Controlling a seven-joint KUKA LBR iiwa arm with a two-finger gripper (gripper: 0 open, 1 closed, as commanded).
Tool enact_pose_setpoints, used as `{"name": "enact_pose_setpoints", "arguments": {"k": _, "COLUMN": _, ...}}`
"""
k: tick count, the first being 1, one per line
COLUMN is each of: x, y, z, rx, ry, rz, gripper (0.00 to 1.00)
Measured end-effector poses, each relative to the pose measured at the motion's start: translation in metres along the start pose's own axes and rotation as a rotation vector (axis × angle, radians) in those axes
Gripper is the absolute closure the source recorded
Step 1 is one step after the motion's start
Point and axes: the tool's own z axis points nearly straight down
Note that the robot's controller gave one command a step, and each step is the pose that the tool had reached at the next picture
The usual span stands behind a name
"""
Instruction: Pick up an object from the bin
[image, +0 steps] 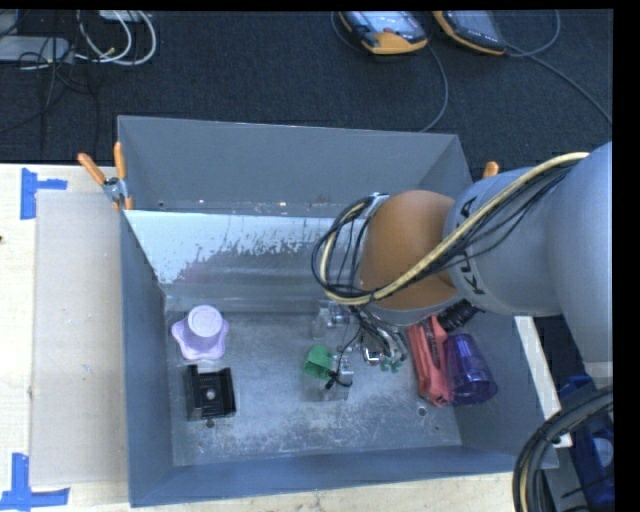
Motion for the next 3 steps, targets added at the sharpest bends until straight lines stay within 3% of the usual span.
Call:
{"name": "enact_pose_setpoints", "arguments": {"k": 1, "x": 0.007, "y": -0.004, "z": 0.013, "rx": -0.001, "ry": -0.002, "rz": 0.114, "gripper": 1.00}}
{"name": "enact_pose_setpoints", "arguments": {"k": 2, "x": 0.007, "y": -0.004, "z": 0.013, "rx": -0.001, "ry": -0.002, "rz": 0.115, "gripper": 1.00}}
{"name": "enact_pose_setpoints", "arguments": {"k": 3, "x": 0.015, "y": -0.006, "z": -0.029, "rx": 0.001, "ry": 0.007, "rz": 0.103, "gripper": 1.00}}
